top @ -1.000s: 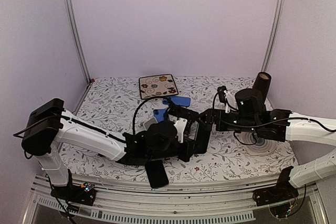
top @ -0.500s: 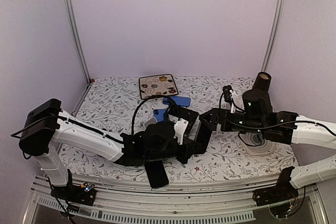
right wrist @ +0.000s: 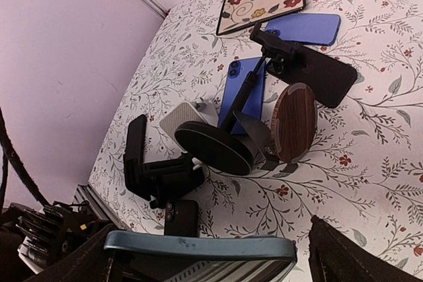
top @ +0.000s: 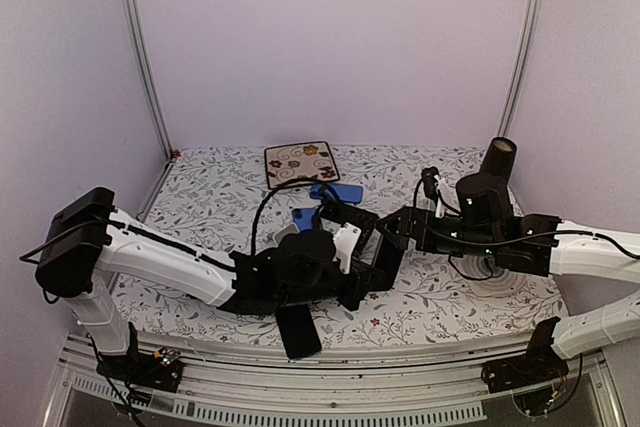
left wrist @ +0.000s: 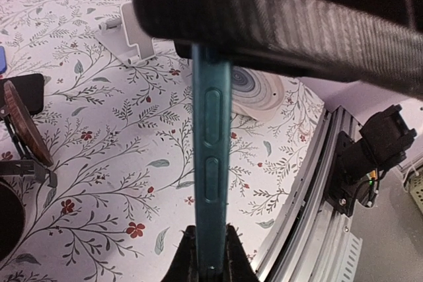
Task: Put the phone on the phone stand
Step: Pass from the left arm to the right
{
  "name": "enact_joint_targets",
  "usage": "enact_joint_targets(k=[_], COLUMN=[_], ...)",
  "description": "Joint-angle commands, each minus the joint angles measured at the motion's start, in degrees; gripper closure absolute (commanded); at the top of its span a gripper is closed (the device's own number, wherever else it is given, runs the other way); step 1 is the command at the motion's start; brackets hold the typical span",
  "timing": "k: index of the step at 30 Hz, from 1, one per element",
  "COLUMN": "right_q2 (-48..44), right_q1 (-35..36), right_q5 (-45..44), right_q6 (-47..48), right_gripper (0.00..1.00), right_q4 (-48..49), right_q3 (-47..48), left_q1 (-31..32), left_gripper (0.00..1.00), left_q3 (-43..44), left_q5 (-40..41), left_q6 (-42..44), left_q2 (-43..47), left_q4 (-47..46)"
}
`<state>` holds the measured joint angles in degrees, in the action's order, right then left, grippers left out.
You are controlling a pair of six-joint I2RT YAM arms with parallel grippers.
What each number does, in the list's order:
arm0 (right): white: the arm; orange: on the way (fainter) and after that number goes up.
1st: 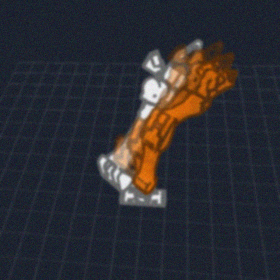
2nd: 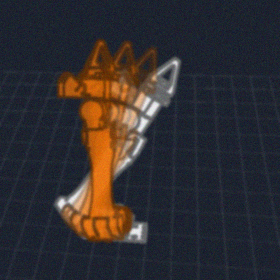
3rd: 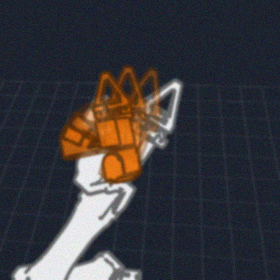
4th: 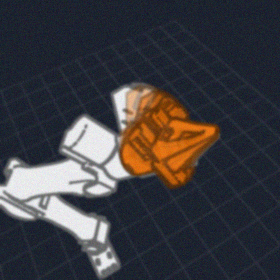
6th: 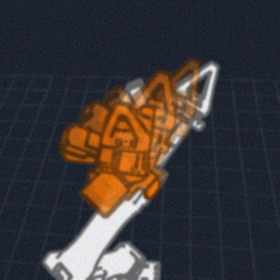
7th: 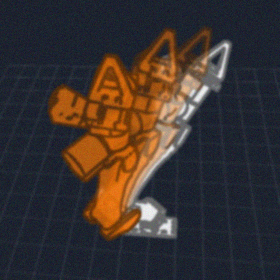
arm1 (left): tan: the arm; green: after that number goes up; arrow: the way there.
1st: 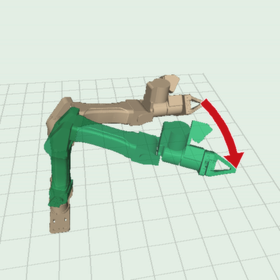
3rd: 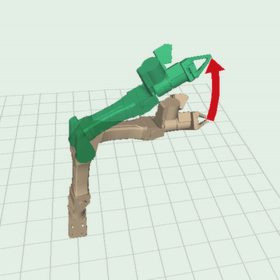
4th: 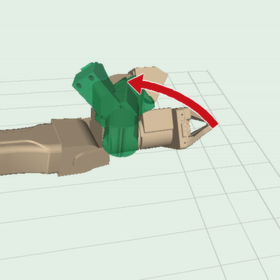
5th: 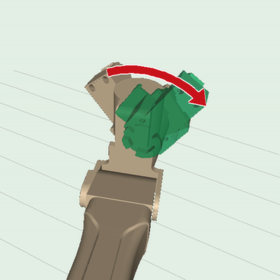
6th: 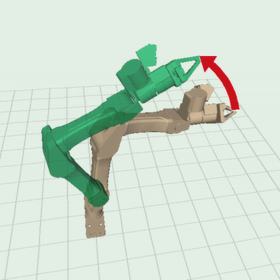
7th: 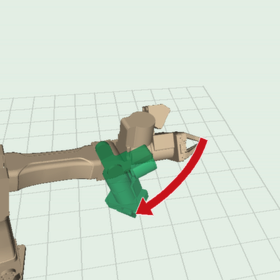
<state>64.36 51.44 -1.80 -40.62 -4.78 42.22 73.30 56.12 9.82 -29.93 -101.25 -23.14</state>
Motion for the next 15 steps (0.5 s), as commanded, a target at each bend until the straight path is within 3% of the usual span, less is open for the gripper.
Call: enact_joint_targets(k=[1, 15], right_q2=[-0.02, 1.86], right_q1=[0.23, 0.16], right_q5=[-0.89, -1.88], right_q6=[-2.55, -3.94], right_gripper=[0.05, 0.22], right_q4=[3.87, 5.69], right_q3=[-1.38, -2.22], left_q1=[0.88, 0.83], left_gripper=[1.0, 1.0], left_q3=[2.33, 3.92], left_q5=[1.14, 1.16], left_q6=[1.23, 0.45], left_q2=[1.08, -0.84], left_q4=[-1.36, 0.17])
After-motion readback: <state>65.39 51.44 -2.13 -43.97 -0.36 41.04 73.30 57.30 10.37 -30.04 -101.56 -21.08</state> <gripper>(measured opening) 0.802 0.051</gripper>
